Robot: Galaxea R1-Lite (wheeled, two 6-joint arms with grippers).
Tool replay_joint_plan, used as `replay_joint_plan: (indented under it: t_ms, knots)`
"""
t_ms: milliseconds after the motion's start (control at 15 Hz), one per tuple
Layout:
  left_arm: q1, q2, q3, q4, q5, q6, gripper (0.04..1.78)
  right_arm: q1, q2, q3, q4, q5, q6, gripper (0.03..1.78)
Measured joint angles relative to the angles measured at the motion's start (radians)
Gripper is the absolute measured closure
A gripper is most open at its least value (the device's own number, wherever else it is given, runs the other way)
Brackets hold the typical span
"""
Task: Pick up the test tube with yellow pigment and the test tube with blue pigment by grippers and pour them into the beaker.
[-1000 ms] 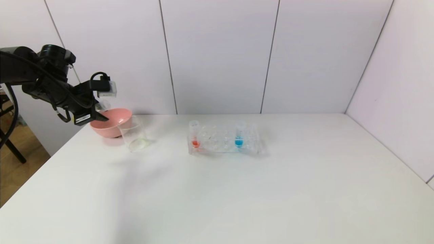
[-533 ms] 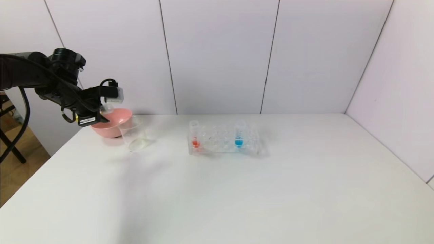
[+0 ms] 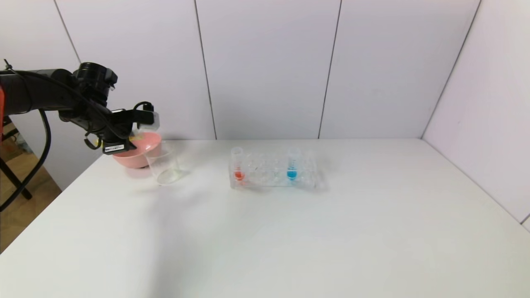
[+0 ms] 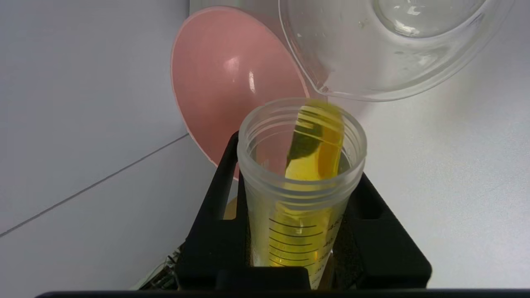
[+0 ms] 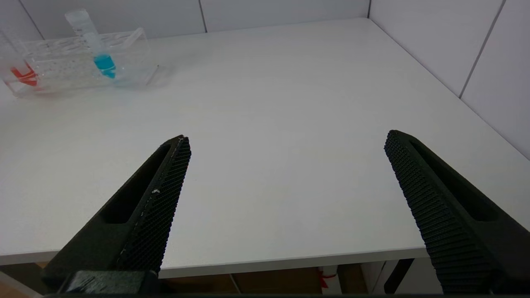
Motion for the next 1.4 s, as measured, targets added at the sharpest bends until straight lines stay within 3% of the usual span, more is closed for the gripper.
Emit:
replay_joint_plan:
  t_ms: [1400]
  knots:
    - [-0.028, 0.006, -0.007, 0.071, 0.045, -0.013, 1.28, 0.0, 0.0, 0.0, 0.0, 0.0, 0.0, 0.1]
